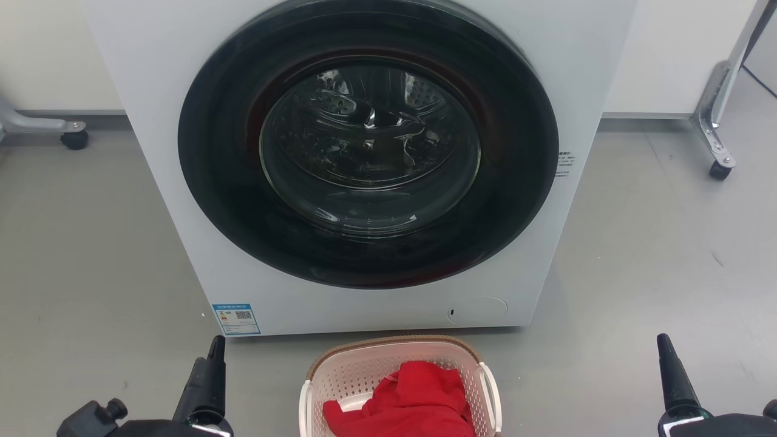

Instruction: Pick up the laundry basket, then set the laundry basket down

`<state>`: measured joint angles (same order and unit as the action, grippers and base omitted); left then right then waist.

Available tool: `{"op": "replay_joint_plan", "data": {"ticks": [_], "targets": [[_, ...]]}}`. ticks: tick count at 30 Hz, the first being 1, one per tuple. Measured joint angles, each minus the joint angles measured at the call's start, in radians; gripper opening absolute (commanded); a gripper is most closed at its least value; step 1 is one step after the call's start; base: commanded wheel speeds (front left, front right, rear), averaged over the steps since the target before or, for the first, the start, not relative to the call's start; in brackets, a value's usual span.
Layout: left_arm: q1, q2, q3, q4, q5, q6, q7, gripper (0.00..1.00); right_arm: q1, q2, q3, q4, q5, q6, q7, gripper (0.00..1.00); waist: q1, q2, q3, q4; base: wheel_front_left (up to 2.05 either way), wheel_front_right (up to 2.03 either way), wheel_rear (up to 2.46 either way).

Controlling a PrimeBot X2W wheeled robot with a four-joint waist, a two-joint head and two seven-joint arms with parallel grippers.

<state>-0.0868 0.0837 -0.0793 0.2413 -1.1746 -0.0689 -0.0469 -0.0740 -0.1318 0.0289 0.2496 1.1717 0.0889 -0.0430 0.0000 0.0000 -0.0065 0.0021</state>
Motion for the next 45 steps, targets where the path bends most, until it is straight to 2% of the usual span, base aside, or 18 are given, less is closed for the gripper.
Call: {"op": "replay_joint_plan", "data": {"ticks": [17, 45], "targets": [[-0.004, 0.045, -0.117, -0.015, 0.313, 0.062, -0.062, 1.0, -0.002, -0.055, 0.112, -0.019, -0.289, -0.064, -0.065, 1.0, 0.0, 0.0, -0.01, 0.001, 0.0, 0.0, 0.0], [-0.003, 0.054, -0.221, 0.016, 0.658, 0.143, -0.16, 1.0, 0.003, -0.101, 0.252, -0.008, -0.637, -0.136, -0.163, 1.0, 0.0, 0.0, -0.017, 0.002, 0.0, 0.0, 0.0]]}}
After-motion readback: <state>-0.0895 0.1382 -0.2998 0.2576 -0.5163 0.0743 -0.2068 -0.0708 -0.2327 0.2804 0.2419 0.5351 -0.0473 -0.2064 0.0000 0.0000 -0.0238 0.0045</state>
